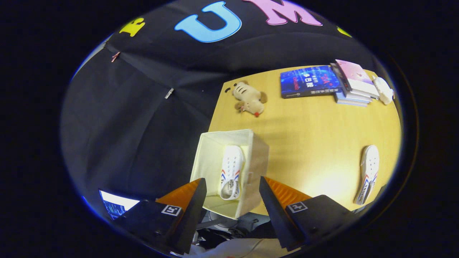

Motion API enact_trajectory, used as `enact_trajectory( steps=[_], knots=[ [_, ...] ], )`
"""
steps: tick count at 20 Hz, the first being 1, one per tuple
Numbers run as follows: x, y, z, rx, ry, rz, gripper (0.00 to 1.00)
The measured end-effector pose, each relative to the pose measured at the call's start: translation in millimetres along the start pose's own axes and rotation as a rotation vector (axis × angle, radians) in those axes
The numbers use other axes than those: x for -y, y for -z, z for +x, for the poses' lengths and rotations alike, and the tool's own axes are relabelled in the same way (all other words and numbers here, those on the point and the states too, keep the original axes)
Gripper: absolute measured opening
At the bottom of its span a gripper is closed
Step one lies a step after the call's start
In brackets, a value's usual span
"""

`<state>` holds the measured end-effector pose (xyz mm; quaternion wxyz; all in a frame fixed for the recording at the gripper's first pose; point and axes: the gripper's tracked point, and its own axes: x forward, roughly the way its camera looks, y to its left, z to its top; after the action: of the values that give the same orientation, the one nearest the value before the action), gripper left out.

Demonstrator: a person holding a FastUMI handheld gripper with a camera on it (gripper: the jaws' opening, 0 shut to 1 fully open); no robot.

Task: Open the storage box then place both shoes into the box .Put the left shoe in first, then the right shoe, with the right side of both shoes facing outward in a uniform manner.

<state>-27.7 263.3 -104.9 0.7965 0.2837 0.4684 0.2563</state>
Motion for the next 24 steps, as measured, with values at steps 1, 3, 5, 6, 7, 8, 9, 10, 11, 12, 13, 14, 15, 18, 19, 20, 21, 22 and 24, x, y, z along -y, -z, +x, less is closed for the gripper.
enact_trajectory(
  steps=[1, 3, 5, 6, 7, 8, 9, 10, 11, 12, 13, 14, 15, 18, 19, 20, 21, 22, 24],
  knots=[
    [18, -2, -12, 0.004, 0.022, 0.006, 0.91],
    [54, -5, -32, 0.012, 0.066, 0.025, 0.91],
    [97, -6, -49, 0.018, 0.119, 0.049, 0.91],
    [120, -5, -56, 0.018, 0.148, 0.060, 0.91],
    [143, -5, -63, 0.020, 0.177, 0.070, 0.91],
    [172, -4, -68, 0.020, 0.220, 0.082, 0.91],
    [200, -3, -71, 0.026, 0.264, 0.090, 0.91],
    [230, -1, -76, 0.028, 0.312, 0.095, 0.91],
    [257, 1, -80, 0.026, 0.350, 0.106, 0.91],
    [282, 4, -82, 0.022, 0.382, 0.120, 0.91],
    [304, 9, -83, 0.011, 0.408, 0.139, 0.91],
    [324, 13, -85, 0.009, 0.426, 0.153, 0.91],
    [345, 16, -85, 0.005, 0.449, 0.160, 0.91],
    [395, 33, -83, -0.030, 0.498, 0.155, 0.89],
    [408, 41, -81, -0.054, 0.502, 0.162, 0.89],
    [417, 47, -83, -0.073, 0.502, 0.170, 0.89],
    [426, 50, -79, -0.091, 0.499, 0.177, 0.89],
    [434, 55, -73, -0.112, 0.495, 0.187, 0.86],
    [439, 64, -56, -0.164, 0.475, 0.182, 0.86]
  ],
)
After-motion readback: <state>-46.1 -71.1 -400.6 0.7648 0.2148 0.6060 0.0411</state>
